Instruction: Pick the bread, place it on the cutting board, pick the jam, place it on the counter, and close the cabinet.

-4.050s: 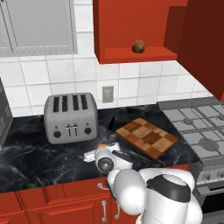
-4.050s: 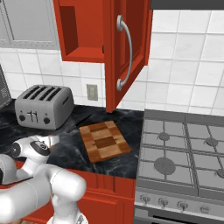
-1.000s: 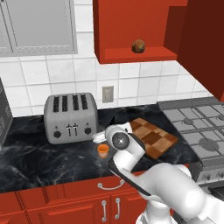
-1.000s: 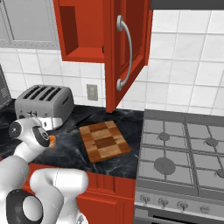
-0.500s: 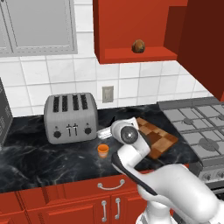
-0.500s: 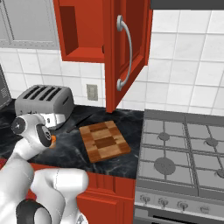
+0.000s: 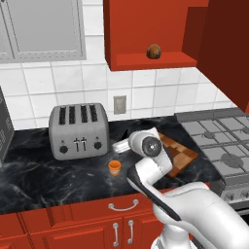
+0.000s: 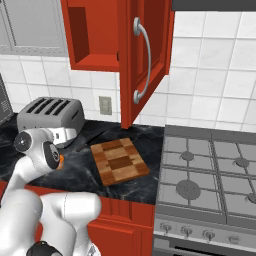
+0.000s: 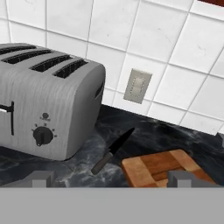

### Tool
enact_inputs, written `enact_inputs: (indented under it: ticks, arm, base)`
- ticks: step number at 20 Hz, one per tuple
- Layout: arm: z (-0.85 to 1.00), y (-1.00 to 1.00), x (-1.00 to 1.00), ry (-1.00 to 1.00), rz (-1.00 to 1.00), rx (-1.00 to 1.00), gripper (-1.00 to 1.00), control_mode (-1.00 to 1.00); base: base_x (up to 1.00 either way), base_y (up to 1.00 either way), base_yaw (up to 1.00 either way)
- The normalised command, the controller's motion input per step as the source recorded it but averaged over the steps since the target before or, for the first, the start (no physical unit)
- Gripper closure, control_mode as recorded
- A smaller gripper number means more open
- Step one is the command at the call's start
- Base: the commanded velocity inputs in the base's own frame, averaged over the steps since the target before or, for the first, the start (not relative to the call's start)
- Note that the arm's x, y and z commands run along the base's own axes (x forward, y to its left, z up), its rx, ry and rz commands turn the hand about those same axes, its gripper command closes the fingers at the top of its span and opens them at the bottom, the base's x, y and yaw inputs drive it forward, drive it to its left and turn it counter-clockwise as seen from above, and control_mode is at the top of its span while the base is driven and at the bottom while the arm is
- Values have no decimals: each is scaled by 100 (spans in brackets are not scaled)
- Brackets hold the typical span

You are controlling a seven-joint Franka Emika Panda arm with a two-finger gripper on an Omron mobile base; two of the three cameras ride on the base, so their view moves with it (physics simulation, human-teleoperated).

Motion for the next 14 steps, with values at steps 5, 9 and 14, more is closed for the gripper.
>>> enact_inputs:
  ticks: [5,9,14]
  arm:
    - [12,-12,-13,0,1,0,-100,-100]
    - [13,-15,-14,0,1,0,-100,-100]
    - [17,-14,-12,0,1,1,-100,-100]
  base:
    - [0,0,0]
    - [0,0,0]
    - [0,0,0]
